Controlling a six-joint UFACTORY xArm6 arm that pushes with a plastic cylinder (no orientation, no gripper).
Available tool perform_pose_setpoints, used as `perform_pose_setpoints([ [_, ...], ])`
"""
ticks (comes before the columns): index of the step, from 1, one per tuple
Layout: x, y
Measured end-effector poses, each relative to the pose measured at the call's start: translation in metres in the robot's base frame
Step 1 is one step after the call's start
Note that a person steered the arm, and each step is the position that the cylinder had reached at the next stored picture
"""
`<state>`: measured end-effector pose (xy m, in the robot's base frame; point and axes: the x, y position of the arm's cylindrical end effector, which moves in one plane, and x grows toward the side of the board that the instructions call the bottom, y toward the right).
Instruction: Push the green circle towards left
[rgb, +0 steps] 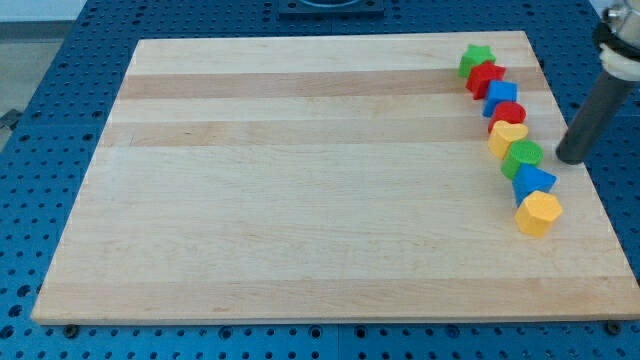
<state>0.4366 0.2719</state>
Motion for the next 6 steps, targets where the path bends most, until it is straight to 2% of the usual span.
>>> perform_pose_setpoints([
  [3, 0.0, -0.106],
  [4, 0.0, -0.113],
  [6, 0.001, -0.043],
])
